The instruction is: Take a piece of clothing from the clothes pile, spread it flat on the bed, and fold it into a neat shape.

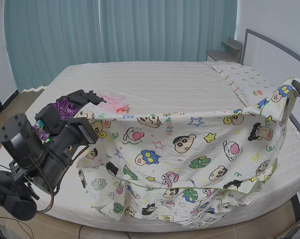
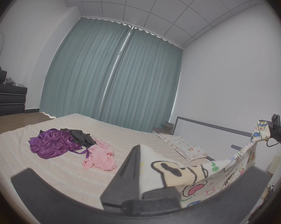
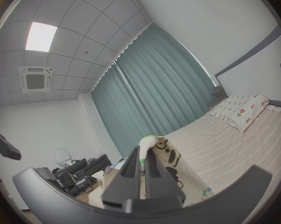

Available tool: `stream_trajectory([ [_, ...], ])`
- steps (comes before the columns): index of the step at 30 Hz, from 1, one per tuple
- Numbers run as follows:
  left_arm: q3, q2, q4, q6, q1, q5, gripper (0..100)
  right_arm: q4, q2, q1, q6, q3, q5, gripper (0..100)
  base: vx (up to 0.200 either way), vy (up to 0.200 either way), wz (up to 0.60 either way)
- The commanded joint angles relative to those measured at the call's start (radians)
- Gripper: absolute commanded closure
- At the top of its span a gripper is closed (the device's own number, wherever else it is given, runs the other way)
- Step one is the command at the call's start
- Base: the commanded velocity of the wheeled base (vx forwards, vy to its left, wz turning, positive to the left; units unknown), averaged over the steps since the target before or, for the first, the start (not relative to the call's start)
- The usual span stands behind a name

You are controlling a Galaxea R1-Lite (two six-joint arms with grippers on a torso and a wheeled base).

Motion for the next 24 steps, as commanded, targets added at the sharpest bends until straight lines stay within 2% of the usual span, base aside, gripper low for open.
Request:
stream_trajectory([
  [1,-0.091,0.126,0.034,-0.001,0.022,-0.001,100,-0.049,0.146,-0.051,-0.012,-0.008,-0.001,100,0.2,0.0,0.0],
  [7,-0.201,0.286,0.059,-0.002,0.051,-0.002,100,-0.129,0.305,-0.059,-0.032,-0.036,-0.002,100,0.2,0.0,0.0],
  [13,-0.358,0.445,0.175,-0.007,0.08,-0.007,100,-0.261,0.517,-0.083,-0.04,-0.068,-0.005,100,0.2,0.0,0.0],
  [19,-0.509,0.625,0.244,-0.012,0.1,-0.005,100,-0.376,0.726,-0.095,-0.037,-0.092,-0.013,100,0.0,0.0,0.0],
  [24,-0.658,0.746,0.31,-0.078,0.114,-0.005,100,-0.479,0.894,-0.106,-0.029,-0.126,-0.014,100,0.0,0.0,0.0],
])
